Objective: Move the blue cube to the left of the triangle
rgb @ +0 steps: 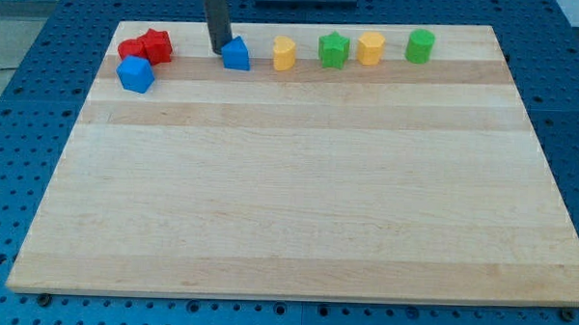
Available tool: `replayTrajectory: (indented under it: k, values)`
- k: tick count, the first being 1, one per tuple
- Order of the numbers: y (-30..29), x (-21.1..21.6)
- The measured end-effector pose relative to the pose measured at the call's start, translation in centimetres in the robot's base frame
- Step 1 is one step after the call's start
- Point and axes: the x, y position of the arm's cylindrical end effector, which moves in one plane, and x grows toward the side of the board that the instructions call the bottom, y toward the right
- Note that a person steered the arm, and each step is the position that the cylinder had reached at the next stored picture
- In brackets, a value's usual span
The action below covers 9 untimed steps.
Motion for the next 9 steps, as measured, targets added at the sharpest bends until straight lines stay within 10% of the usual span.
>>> replayTrajectory:
  k: [3,6,9]
  values:
    - [-9.6,-0.4]
    - [-5.0,7.5]
    - [-18.9,10.2]
